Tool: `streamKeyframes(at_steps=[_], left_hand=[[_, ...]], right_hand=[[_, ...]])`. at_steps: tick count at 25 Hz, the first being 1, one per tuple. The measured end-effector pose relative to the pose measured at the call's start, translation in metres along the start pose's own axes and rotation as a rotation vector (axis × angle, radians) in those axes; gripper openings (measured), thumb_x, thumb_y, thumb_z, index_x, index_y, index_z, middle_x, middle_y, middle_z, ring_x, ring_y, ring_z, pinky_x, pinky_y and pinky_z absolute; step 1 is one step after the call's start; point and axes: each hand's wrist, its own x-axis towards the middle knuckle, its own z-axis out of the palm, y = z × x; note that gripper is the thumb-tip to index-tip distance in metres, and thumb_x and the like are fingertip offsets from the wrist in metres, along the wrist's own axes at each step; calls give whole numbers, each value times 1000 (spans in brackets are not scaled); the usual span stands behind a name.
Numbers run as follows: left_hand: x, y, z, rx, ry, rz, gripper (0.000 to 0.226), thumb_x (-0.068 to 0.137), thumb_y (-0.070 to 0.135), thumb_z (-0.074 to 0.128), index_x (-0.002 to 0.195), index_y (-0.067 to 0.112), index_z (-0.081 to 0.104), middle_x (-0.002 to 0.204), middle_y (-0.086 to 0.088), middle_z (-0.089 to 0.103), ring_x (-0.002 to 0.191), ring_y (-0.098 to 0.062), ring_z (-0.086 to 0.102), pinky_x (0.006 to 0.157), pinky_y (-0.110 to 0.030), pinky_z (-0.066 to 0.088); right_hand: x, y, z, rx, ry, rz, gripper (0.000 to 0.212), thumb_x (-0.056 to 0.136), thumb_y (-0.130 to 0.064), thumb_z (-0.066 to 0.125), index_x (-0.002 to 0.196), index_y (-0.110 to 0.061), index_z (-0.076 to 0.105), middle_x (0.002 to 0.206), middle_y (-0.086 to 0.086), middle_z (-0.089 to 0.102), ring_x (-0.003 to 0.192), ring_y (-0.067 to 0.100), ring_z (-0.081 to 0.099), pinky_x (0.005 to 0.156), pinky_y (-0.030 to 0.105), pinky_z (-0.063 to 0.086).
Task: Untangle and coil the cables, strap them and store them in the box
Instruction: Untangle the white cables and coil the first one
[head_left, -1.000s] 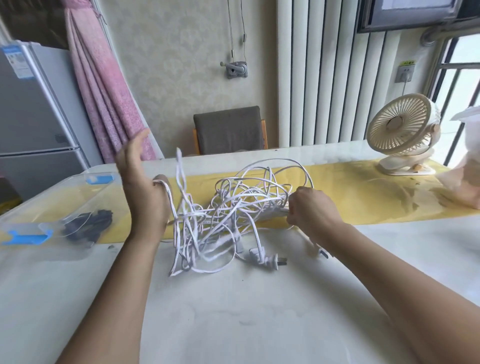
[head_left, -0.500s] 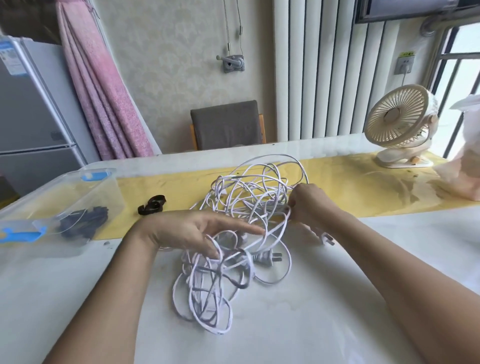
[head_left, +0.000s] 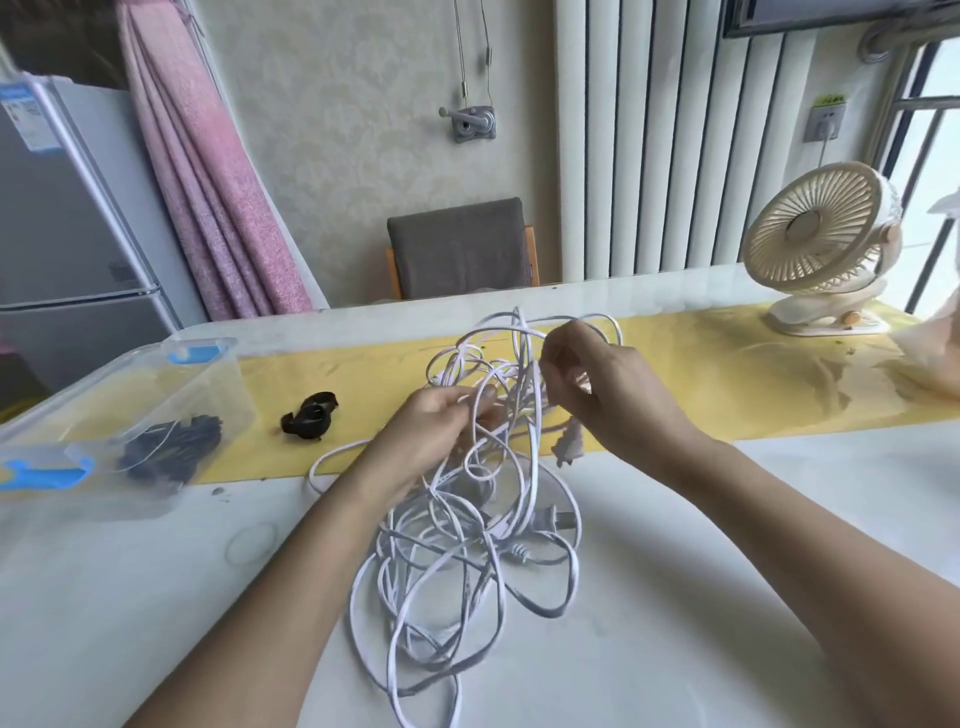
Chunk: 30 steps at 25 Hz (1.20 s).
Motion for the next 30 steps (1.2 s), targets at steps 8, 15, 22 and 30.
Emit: streamKeyframes(at_steps=[8,15,22,30], left_hand=[[0,21,-15,-807,70,-58,33,92,-2,37,73,3,63,57,-5,59,34,-6,47,31,-12,36],[-7,21,-26,-219,122,-26,33,92,37,48,69,13,48,56,2,46,34,-6,22,34,-12,15],[-1,2,-17,818,515,221,29,83,35,67,68,20,47,73,7,52,75,-18,52,61,-30,30],[-47,47,50,677,-122,541,34,81,49,61,108,30,59,114,21,57,108,9,47,90,-8,33]], right_hand=[[14,23,-23,718,262,522,12,94,-3,51,94,-13,58,68,1,61,50,8,44,51,22,43],[15,41,-57,931,293,742,10,91,-8,55,96,-16,60,84,-1,68,41,4,21,33,13,20],[9,30,-102,-131,-395,753,23,83,-30,67,63,-19,70,34,-8,39,29,8,28,37,17,24],[1,39,-85,-204,-849,638,28,93,-23,55,72,-36,68,65,-10,62,51,10,44,54,20,36]])
